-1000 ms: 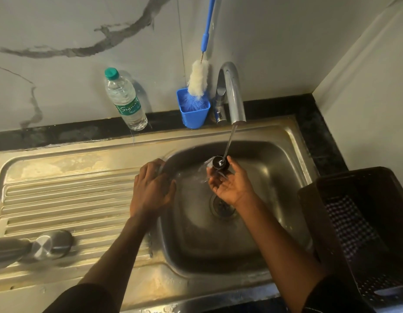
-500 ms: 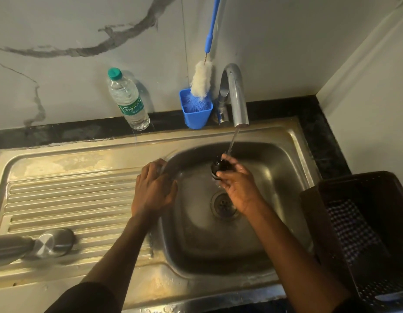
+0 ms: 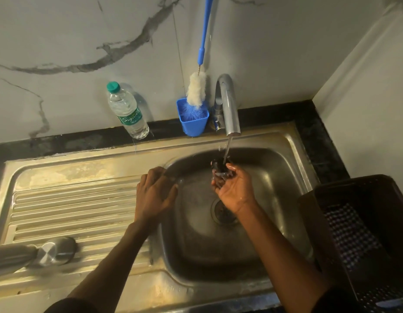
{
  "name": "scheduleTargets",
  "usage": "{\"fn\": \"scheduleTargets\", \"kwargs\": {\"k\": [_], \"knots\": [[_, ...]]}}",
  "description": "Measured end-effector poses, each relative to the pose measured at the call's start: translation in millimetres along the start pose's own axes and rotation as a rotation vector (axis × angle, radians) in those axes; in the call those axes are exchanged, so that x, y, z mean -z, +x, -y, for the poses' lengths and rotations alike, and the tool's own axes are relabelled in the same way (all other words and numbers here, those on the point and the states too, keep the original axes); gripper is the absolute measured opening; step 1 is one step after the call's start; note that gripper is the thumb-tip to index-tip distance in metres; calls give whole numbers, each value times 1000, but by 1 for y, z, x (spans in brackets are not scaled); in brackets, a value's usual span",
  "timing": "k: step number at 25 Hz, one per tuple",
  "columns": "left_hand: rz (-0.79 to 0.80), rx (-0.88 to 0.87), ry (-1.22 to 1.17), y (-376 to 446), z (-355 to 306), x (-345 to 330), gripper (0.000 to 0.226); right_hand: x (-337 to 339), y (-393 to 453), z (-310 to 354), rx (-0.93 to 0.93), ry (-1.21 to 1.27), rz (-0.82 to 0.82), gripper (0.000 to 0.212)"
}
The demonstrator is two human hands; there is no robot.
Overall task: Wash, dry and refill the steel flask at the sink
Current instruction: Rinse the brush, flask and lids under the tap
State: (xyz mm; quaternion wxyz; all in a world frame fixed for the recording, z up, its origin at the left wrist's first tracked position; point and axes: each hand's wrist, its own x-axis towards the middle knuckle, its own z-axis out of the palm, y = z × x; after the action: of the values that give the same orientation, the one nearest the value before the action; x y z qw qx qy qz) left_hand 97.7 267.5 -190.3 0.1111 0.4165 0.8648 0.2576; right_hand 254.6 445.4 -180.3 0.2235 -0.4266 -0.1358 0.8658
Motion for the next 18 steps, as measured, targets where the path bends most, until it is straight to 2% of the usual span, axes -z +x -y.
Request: {"fn": "scheduleTargets", "kwargs": {"k": [1, 3, 5, 8, 10, 12, 15, 18], "knots": [[-48, 41, -130, 5, -10, 2, 34, -6, 2, 2, 24, -30, 46, 42], [-92, 132, -526, 21, -38, 5, 34, -10, 4, 1, 105, -268, 137, 55], [-19, 170, -867, 44, -78, 12, 41, -4, 0, -1, 208, -457, 188, 65], [204, 227, -1188, 83, -125, 13, 61, 7, -1, 13, 267, -325, 143, 59], [320, 252, -1251, 99, -152, 14, 74, 2, -6, 25, 235, -272, 155, 49], [335, 275, -1271, 104, -169, 15, 75, -1, -16, 28, 300, -494, 132, 45], [294, 289, -1328, 107, -175, 17, 55, -2, -38, 32, 568, -861, 1, 55], [309, 259, -1250, 98, -158, 15, 58, -6, -70, 42, 1010, -1102, 17, 62]]}}
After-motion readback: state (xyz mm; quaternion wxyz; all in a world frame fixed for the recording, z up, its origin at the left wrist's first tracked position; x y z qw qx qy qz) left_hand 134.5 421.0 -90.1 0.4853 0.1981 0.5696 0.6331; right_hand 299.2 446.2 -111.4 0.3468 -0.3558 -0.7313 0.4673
